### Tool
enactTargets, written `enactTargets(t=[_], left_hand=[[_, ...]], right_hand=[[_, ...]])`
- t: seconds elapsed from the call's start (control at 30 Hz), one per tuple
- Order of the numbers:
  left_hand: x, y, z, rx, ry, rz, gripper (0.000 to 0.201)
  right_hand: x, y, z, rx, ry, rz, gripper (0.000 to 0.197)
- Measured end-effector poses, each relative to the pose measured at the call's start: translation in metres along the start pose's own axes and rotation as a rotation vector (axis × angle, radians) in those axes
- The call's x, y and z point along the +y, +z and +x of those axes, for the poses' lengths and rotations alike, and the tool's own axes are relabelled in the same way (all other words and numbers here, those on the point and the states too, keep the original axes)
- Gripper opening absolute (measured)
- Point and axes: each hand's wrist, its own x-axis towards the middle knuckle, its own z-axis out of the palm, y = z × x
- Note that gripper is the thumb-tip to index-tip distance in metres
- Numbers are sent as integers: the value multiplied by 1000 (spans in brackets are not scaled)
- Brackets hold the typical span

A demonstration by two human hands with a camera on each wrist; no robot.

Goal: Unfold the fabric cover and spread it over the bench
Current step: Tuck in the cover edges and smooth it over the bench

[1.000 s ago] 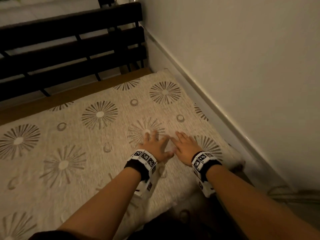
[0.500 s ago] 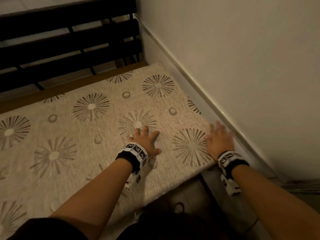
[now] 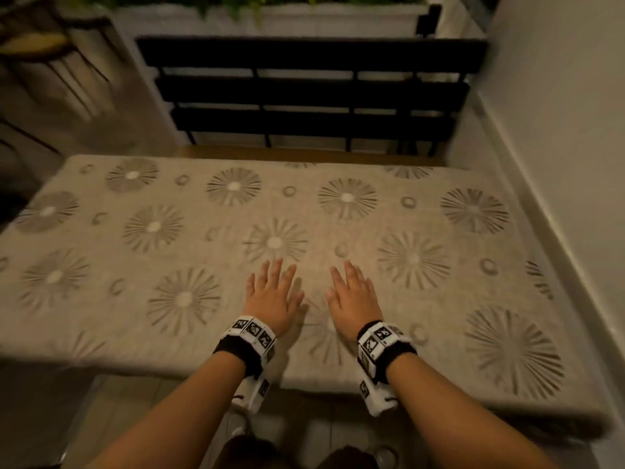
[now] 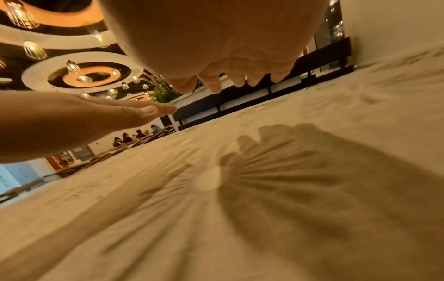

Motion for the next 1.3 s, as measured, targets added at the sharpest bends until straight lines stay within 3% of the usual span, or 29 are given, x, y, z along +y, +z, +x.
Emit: enactTargets(t=[0.13,0.27,0.37,0.5,0.57,0.63,0.77,0.93,1.03,1.13,1.23,1.3], left_hand=[[-105,-1,-21,-18,-128,-13,76],[-171,7,-21,-71,-63,-43,63],[-208,22,-35,-135,-55,-43,62],[-271,34,-56,-192,-60,-13,77],[-302,33,-65,-187,-101,-6,69],[-333,31,-70,-159,-163,-10,63],[-388,30,-77,-64,-255,-23,72],[-380,23,-72,-45,-328,-67,65],[-344,22,-64,-24,-215,-80,67],[-322,27,-63,-91,-107,-96,71],[-335,30,-69,-115,-145,-69,82],[-358,27,-77,-98,-220,-101,77]], right_hand=[[-77,45,16,-38,9,-24,57],[-150,87,42,-55,-30,-43,56],[-167,113,45,-132,44,-46,57],[-129,122,26,-97,138,-118,59],[-98,115,7,-40,233,-153,61],[-62,107,-13,17,347,-182,64],[-13,93,-44,58,510,-223,80],[-33,94,-36,155,556,-206,62],[-77,104,-12,162,333,-185,61],[-127,119,9,32,100,-166,59],[-151,128,19,-49,69,-222,60],[-159,126,24,-55,72,-263,58]])
